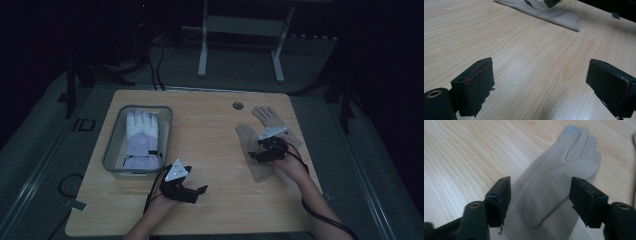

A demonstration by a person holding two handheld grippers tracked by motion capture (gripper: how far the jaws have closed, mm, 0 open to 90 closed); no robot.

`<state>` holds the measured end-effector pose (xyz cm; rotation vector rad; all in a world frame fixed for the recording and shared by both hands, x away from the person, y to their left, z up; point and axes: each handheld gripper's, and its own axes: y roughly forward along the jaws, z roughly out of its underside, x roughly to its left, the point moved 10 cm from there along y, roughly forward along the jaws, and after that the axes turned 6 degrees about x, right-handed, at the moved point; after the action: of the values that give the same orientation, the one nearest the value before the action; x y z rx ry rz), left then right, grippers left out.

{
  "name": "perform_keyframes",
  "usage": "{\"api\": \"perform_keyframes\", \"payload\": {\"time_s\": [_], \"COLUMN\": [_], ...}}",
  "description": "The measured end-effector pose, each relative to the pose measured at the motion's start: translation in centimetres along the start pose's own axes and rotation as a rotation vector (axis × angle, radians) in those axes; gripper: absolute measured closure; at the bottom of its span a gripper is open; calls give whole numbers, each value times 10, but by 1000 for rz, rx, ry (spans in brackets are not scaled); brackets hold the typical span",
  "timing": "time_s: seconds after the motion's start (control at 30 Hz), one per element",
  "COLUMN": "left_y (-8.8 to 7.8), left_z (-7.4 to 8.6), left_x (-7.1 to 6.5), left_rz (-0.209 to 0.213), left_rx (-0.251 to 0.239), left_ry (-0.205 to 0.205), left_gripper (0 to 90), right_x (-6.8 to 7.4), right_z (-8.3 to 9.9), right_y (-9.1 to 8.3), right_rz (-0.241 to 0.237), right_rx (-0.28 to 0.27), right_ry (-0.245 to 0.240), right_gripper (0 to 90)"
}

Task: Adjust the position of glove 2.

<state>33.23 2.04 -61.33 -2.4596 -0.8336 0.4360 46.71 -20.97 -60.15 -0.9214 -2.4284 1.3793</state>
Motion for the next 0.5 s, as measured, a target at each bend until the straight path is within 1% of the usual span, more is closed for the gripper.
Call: {"api": "perform_keyframes", "payload": {"time_s": [0.1,0.13,0.17,0.23,0.27,0.37,0.4,0.43,0.47,0.5], "left_y": [-1,-1,-1,-1,-2,-1,-1,0,0,-1], "left_z": [1,0,0,0,0,1,1,1,1,1], "left_x": [0,1,1,1,1,0,0,0,0,-1], "left_rz": [3,2,3,6,10,9,9,7,5,6], "left_rx": [-7,-7,-12,-12,-15,-12,-12,-11,-12,-13], "left_ry": [-3,-3,-2,-3,-2,4,4,6,11,12], "left_gripper": [81,81,81,81,81,80,81,81,81,81], "right_x": [-4,-5,-7,-8,-9,-10,-10,-11,-10,-8], "right_z": [8,10,14,17,19,19,19,19,19,18], "right_y": [5,7,10,14,16,19,19,18,17,16], "right_rz": [-4,-1,12,11,4,-42,-42,-46,-46,-39], "right_rx": [19,25,36,47,48,32,32,32,37,47], "right_ry": [14,12,9,8,13,50,50,59,78,91], "right_gripper": [354,361,363,365,373,421,421,475,641,712]}}
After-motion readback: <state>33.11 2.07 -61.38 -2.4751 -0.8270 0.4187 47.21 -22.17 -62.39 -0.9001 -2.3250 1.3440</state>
